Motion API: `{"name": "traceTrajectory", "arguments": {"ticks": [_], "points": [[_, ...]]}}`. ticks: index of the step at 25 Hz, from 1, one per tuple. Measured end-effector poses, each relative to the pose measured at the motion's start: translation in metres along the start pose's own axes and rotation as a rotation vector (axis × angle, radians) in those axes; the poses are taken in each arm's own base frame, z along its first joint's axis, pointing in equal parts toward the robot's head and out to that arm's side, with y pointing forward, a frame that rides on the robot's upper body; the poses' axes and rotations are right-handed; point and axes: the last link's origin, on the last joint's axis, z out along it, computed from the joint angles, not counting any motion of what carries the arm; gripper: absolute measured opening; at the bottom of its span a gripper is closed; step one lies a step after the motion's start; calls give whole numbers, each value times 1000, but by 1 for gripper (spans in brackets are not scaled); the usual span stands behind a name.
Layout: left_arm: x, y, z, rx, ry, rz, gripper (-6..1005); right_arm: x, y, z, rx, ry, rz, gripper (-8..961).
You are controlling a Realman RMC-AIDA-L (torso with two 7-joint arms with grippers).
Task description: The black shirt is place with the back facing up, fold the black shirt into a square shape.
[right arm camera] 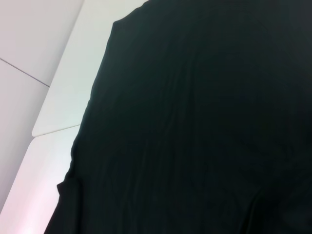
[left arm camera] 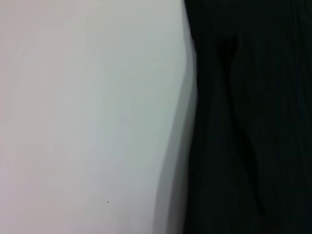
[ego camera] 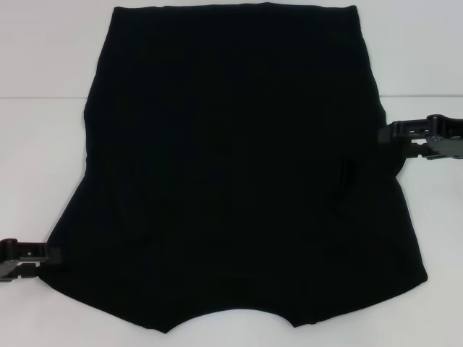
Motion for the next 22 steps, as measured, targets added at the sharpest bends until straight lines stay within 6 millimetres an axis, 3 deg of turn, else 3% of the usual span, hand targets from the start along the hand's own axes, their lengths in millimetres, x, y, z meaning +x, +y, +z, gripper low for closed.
{"name": "traceTrajectory", "arguments": {"ticks": [22], "points": [[7,14,21,-27,-27,35,655,3,-4,-5,2,-5,9,852]]}}
